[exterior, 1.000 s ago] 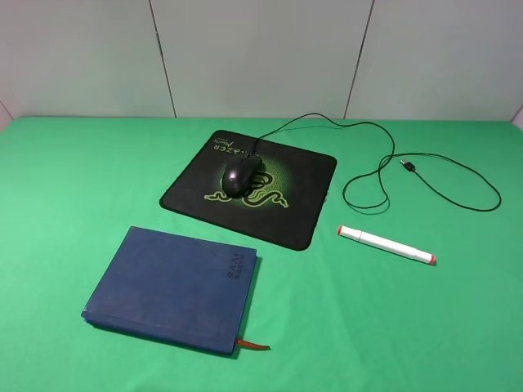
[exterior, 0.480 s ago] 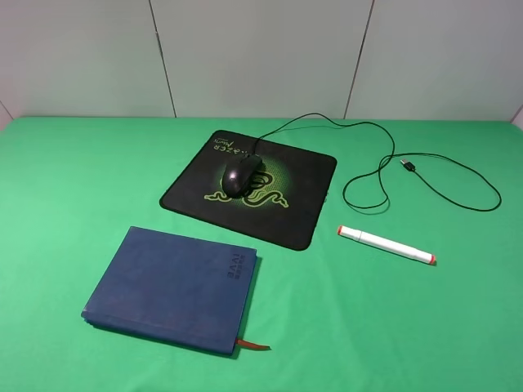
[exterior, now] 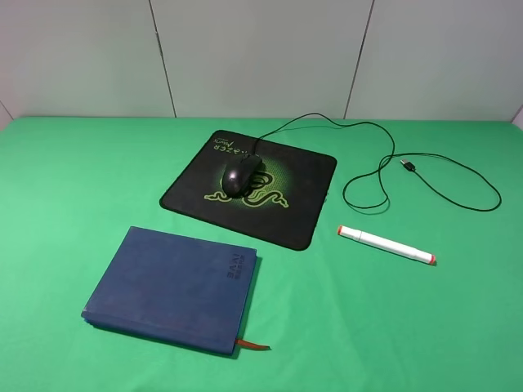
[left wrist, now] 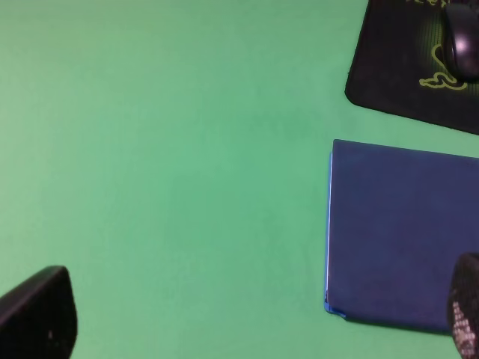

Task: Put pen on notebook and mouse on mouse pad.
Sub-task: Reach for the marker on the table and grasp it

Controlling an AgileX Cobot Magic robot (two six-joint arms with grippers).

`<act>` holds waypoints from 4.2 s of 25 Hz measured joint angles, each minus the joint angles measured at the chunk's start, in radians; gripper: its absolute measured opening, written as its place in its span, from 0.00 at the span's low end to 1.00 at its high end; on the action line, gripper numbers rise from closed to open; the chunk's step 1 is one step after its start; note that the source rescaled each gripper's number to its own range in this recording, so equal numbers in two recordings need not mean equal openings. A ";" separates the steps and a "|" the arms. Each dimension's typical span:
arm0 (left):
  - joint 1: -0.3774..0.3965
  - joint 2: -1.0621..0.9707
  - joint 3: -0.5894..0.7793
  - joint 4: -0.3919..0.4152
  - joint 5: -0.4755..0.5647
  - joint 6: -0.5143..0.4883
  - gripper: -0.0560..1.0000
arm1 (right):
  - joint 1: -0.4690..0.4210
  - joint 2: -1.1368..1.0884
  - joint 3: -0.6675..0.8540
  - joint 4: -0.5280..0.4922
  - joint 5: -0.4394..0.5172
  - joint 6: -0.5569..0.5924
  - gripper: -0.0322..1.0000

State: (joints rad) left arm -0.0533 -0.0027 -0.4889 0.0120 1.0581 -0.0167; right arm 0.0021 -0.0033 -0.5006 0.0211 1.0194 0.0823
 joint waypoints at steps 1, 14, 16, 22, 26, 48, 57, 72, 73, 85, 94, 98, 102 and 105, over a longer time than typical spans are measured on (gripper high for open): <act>0.000 0.000 0.000 0.000 0.000 0.000 1.00 | 0.000 0.000 0.000 0.000 0.000 0.000 1.00; 0.000 0.000 0.000 0.001 -0.001 0.000 1.00 | 0.000 0.000 0.000 0.009 0.000 0.000 1.00; 0.000 0.000 0.000 0.001 -0.001 0.000 1.00 | 0.000 0.018 0.000 -0.009 0.000 0.003 1.00; 0.000 0.000 0.000 0.001 -0.001 0.000 1.00 | 0.000 0.286 -0.046 -0.021 -0.019 -0.033 1.00; 0.000 0.000 0.000 0.001 -0.001 0.000 1.00 | 0.000 0.534 -0.100 -0.021 -0.068 -0.215 1.00; 0.000 0.000 0.000 0.001 -0.001 0.000 1.00 | 0.314 1.597 -0.498 0.043 -0.270 -0.647 1.00; 0.000 0.000 0.000 0.001 0.000 0.000 1.00 | 0.314 1.755 -0.500 0.076 -0.318 -0.689 1.00; 0.000 0.000 0.000 0.001 0.000 0.000 1.00 | 0.314 1.849 -0.497 0.082 -0.359 -0.696 1.00; 0.000 0.000 0.000 0.001 0.000 0.000 1.00 | 0.314 1.853 -0.490 0.082 -0.364 -0.696 1.00; 0.000 0.000 0.000 0.001 0.000 0.000 1.00 | 0.314 1.856 -0.426 0.068 -0.421 -0.696 1.00; 0.000 0.000 0.000 0.001 -0.002 0.000 1.00 | 0.314 1.856 -0.426 0.068 -0.448 -0.696 1.00; 0.000 0.000 0.000 0.001 -0.002 0.000 1.00 | 0.314 1.860 -0.426 0.068 -0.453 -0.696 1.00; 0.000 0.000 0.000 0.001 -0.002 0.000 1.00 | 0.314 1.875 -0.426 0.079 -0.455 -0.697 1.00; 0.000 0.000 0.000 0.001 -0.002 0.000 1.00 | 0.314 1.876 -0.426 0.083 -0.455 -0.697 1.00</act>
State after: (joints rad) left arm -0.0533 -0.0027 -0.4889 0.0129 1.0559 -0.0167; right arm 0.3165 1.8727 -0.9268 0.1038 0.5640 -0.6148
